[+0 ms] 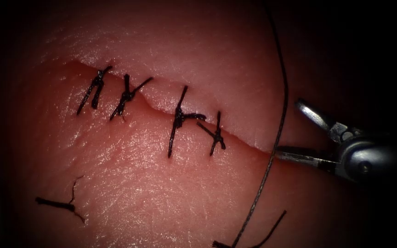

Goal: Wound Closure
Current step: Use the left gripper to grab the suture and pull the needle back into frame

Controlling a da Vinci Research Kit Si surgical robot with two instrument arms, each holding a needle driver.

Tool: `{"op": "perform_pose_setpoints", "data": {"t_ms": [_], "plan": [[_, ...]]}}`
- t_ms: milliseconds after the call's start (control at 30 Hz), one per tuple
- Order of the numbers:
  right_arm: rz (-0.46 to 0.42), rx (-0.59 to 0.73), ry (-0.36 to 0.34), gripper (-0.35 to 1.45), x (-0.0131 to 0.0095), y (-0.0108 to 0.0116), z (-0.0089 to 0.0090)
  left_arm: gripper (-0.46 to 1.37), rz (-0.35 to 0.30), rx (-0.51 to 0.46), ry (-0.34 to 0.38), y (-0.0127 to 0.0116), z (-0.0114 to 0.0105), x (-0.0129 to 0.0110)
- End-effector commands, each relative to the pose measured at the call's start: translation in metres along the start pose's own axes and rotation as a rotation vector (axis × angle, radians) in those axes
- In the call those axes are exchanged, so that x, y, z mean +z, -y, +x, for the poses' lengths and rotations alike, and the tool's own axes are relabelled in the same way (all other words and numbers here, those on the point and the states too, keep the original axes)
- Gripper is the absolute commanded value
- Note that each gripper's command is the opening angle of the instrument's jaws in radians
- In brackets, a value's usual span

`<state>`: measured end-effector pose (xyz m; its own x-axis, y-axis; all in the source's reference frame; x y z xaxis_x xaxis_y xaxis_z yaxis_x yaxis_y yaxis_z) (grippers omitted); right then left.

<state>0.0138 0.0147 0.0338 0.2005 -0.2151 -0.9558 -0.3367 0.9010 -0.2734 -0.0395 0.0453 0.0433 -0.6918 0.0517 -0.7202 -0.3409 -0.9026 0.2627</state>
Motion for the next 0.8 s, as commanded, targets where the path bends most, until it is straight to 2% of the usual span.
{"op": "perform_pose_setpoints", "data": {"t_ms": [33, 67, 133, 167, 200, 233, 267, 333, 433, 533, 633, 767, 800], "plan": [[0.004, 0.000, 0.000, 1.21, 0.0000, 0.0000, 0.0000, -0.35, 0.008, 0.004, 0.013, -0.0003, -0.0001, 0.0001], [0.004, 0.000, -0.001, 1.21, 0.0000, 0.0000, 0.0000, -0.31, 0.018, -0.001, 0.022, -0.0008, -0.0002, -0.0002], [0.005, 0.000, -0.001, 1.21, -0.0001, 0.0000, 0.0000, -0.35, 0.026, 0.000, 0.028, -0.0017, -0.0002, -0.0007], [0.005, 0.000, -0.001, 1.21, -0.0001, 0.0000, 0.0000, -0.20, 0.028, -0.006, 0.029, -0.0021, -0.0001, -0.0010], [0.005, 0.000, -0.001, 1.20, -0.0001, 0.0000, 0.0000, 0.15, 0.031, -0.018, 0.030, -0.0026, 0.0000, -0.0013], [0.005, 0.000, -0.001, 1.20, -0.0001, 0.0000, -0.0001, 0.60, 0.040, -0.036, 0.029, -0.0033, 0.0002, -0.0018], [0.005, -0.001, -0.001, 1.20, -0.0001, 0.0000, -0.0001, 0.65, 0.042, -0.037, 0.031, -0.0035, 0.0003, -0.0020], [0.005, -0.001, -0.001, 1.21, -0.0001, 0.0000, -0.0001, 0.95, 0.053, -0.047, 0.044, -0.0052, 0.0013, -0.0032], [0.005, -0.001, -0.001, 1.21, -0.0001, 0.0000, 0.0000, 1.12, 0.024, -0.052, 0.005, -0.0071, 0.0026, -0.0047], [0.005, -0.001, -0.001, 1.21, -0.0001, 0.0000, 0.0000, 1.14, -0.011, -0.049, -0.022, -0.0090, 0.0037, -0.0061], [0.005, -0.001, -0.001, 1.21, -0.0001, 0.0000, 0.0000, 1.15, -0.037, -0.028, -0.029, -0.0119, 0.0048, -0.0080], [0.004, -0.001, 0.000, 1.21, -0.0001, 0.0000, 0.0000, 1.20, -0.091, 0.007, -0.041, -0.0170, 0.0061, -0.0108], [0.004, -0.001, 0.000, 1.21, -0.0001, 0.0000, -0.0001, 1.22, -0.115, 0.030, -0.040, -0.0195, 0.0067, -0.0119]]}}
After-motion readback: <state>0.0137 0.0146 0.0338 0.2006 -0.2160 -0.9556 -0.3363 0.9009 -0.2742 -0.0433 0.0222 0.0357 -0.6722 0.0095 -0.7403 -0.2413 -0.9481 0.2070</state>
